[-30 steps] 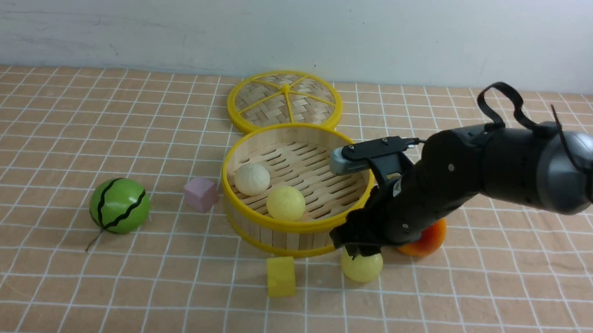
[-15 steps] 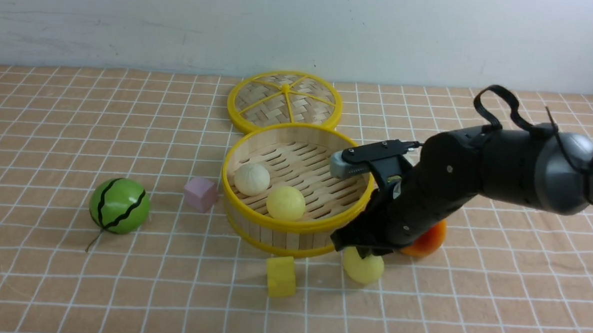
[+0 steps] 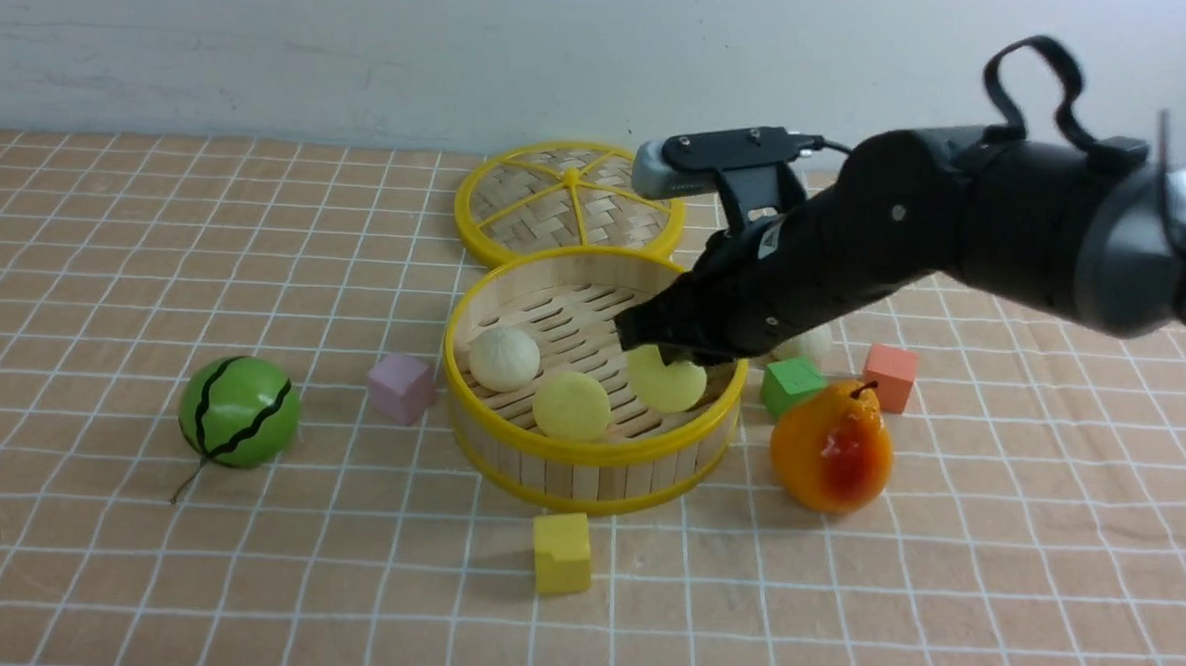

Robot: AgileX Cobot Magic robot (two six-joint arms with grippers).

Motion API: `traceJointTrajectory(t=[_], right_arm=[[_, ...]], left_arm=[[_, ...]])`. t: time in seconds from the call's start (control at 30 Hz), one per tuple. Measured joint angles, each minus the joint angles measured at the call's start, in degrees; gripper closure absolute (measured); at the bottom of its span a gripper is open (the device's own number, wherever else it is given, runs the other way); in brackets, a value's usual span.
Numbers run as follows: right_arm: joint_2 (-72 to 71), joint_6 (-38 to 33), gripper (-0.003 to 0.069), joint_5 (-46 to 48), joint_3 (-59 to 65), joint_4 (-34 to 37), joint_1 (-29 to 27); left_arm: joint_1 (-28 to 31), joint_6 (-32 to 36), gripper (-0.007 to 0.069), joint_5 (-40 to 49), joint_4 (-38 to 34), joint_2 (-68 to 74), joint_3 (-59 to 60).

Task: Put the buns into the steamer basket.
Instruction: Use the right arm to put the steamed stuffed bun into the steamer, then use the right arm to grab a steamed stuffed bun

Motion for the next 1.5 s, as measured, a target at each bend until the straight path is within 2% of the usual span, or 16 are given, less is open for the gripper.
traceJointTrajectory(t=[0.17,0.27,0.43,0.47,0.53,0.63,0.73,0.77,0.9,1.13,1.5], right_arm=[[6.5,0.0,0.0577,-2.1,-1.7,-2.4,0.0],[7.5,0.0,0.0482,-3.3,-2.0,-2.8,0.0],[5.3,0.0,0.0266,-2.5,-2.1,-2.8,0.0],[5.1,0.0,0.0259,-2.3,-2.1,-2.9,0.0],[1.5,0.4,0.0195,-0.4,-2.1,-3.9,-0.7],[-1.4,3.6,0.0189,1.7,-2.4,-5.1,-3.0],[-1.9,7.4,0.0223,3.4,-2.6,-6.3,-6.4],[-0.7,9.4,0.0261,3.6,-2.6,-6.5,-8.8],[4.0,11.0,0.0320,0.2,-2.9,-6.2,-12.5],[10.7,11.0,0.0330,-1.6,-8.4,-6.5,-13.4],[16.6,11.2,0.0330,-1.3,-15.8,-11.8,-13.7]], left_arm=[[0.0,0.0,0.0585,0.0,0.0,0.0,0.0],[0.0,0.0,0.0582,0.0,0.0,0.0,0.0],[0.0,0.0,0.0573,0.0,0.0,0.0,0.0],[0.0,0.0,0.0573,0.0,0.0,0.0,0.0],[0.0,0.0,0.0568,0.0,0.0,0.0,0.0],[0.0,0.0,0.0566,0.0,0.0,0.0,0.0],[0.0,0.0,0.0564,0.0,0.0,0.0,0.0],[0.0,0.0,0.0560,0.0,0.0,0.0,0.0],[0.0,0.0,0.0554,0.0,0.0,0.0,0.0],[0.0,0.0,0.0550,0.0,0.0,0.0,0.0],[0.0,0.0,0.0550,0.0,0.0,0.0,0.0]])
